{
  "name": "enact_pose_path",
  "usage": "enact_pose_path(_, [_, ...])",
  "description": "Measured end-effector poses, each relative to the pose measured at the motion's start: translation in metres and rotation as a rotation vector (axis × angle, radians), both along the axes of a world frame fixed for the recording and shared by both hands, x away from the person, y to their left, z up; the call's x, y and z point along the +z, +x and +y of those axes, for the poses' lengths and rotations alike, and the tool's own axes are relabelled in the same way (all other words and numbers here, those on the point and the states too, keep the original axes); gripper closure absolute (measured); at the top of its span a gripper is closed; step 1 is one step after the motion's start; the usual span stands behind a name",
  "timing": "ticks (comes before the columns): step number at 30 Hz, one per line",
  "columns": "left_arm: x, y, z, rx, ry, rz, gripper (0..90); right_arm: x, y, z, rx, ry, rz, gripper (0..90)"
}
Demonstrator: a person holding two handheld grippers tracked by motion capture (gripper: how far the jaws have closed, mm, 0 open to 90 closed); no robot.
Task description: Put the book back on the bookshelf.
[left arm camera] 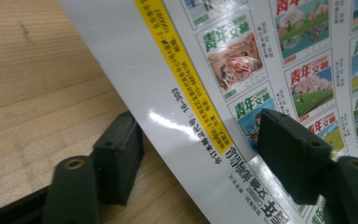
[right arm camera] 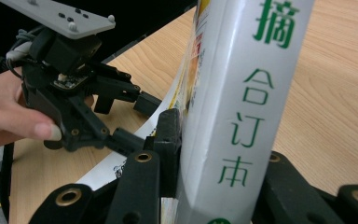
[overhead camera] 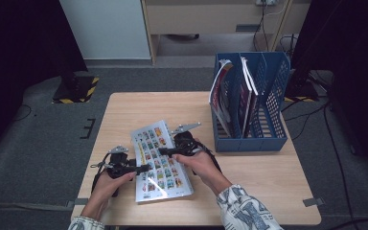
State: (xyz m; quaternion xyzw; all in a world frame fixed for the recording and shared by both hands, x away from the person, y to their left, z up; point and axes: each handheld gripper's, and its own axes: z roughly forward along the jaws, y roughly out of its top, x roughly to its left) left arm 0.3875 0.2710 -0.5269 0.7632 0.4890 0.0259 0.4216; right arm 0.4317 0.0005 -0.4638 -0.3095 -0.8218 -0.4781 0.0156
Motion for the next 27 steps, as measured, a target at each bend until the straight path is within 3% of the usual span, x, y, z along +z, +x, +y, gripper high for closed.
enact_pose_path(2, [0.0, 0.001, 0.001, 0.013, -0.015, 0.02, 37.6, 0.0, 0.0, 0.0, 0.0, -0.001, 0.002, 72.2])
enact_pose_path(5, [0.003, 0.002, 0.001, 0.038, -0.023, 0.035, 47.5, -0.002, 0.001, -0.003, -0.007, -0.002, 0.005, 72.2])
enact_pose_path(8, [0.006, 0.001, 0.002, 0.048, -0.015, 0.022, 60.6, -0.003, 0.002, -0.008, -0.017, 0.002, 0.006, 72.3])
enact_pose_path(12, [0.01, 0.0, -0.002, 0.047, 0.014, 0.004, 69.0, -0.003, 0.003, -0.012, -0.024, 0.005, 0.004, 72.3])
enact_pose_path(21, [0.013, 0.0, -0.003, 0.042, 0.026, -0.037, 75.7, -0.001, 0.005, -0.017, -0.033, 0.009, -0.003, 72.6])
enact_pose_path(27, [0.023, 0.001, -0.006, 0.062, 0.038, -0.1, 76.6, 0.007, 0.007, -0.019, -0.042, 0.023, -0.029, 73.3])
